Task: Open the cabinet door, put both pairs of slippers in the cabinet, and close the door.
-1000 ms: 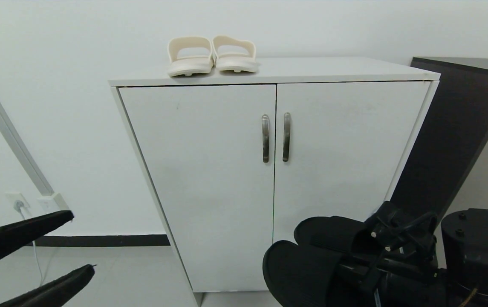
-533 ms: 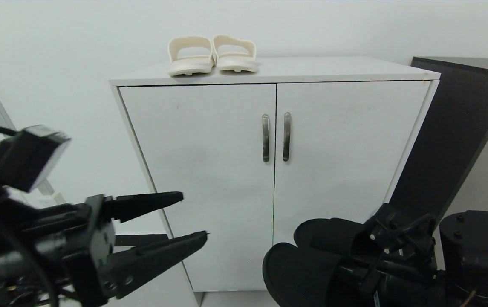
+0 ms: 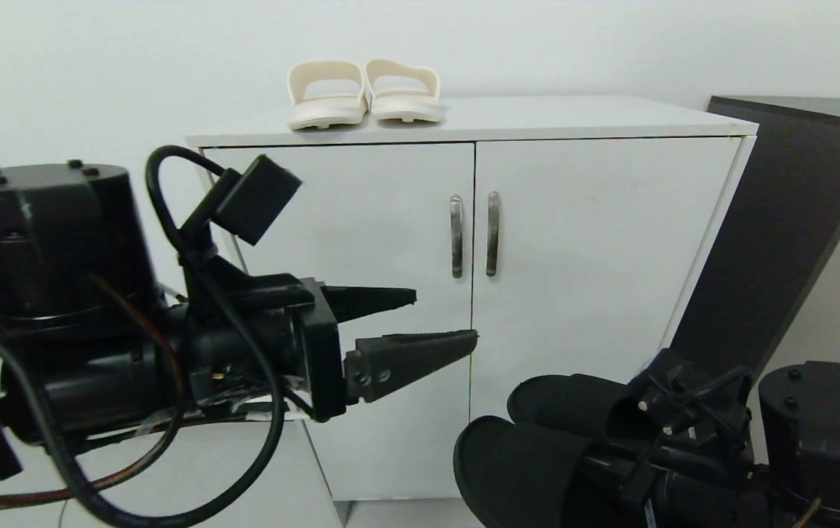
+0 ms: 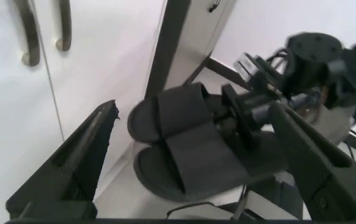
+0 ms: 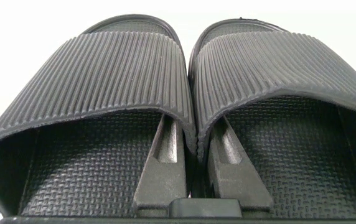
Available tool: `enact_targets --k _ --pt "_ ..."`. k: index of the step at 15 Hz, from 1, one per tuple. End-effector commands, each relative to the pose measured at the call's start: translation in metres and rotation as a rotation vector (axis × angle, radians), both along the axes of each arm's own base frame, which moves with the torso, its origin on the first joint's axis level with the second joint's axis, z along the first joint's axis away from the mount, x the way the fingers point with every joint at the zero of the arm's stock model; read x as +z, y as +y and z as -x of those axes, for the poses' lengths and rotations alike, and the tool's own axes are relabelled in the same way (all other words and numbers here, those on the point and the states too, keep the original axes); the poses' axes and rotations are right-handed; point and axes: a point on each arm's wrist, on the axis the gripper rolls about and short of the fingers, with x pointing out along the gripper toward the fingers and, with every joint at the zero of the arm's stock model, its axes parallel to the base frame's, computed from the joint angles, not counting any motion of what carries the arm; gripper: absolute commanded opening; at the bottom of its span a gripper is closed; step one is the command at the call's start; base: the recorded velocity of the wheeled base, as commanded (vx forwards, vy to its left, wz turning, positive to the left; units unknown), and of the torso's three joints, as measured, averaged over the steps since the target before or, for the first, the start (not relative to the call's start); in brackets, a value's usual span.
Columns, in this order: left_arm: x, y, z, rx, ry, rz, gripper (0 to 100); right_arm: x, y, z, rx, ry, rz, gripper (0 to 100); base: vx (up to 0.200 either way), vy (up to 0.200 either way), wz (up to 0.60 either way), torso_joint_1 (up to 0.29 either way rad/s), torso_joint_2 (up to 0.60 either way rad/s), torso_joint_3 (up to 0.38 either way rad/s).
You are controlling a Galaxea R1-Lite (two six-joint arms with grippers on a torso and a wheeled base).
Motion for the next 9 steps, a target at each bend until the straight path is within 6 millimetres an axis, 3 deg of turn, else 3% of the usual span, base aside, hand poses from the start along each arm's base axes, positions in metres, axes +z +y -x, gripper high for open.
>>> enact_targets --k 1,9 --pt "-0.003 -0.021 -0.017 -0.028 0.020 -0.013 100 0.000 0.000 0.000 0.000 0.001 -0.002 0 0.000 0.000 0.00 0.000 0.00 0.000" --pt "0.009 -0.043 -0.028 -0.181 0.078 0.050 100 -0.003 -0.001 0.001 0.007 0.010 0.006 0 0.000 0.000 0.00 0.000 0.00 0.000"
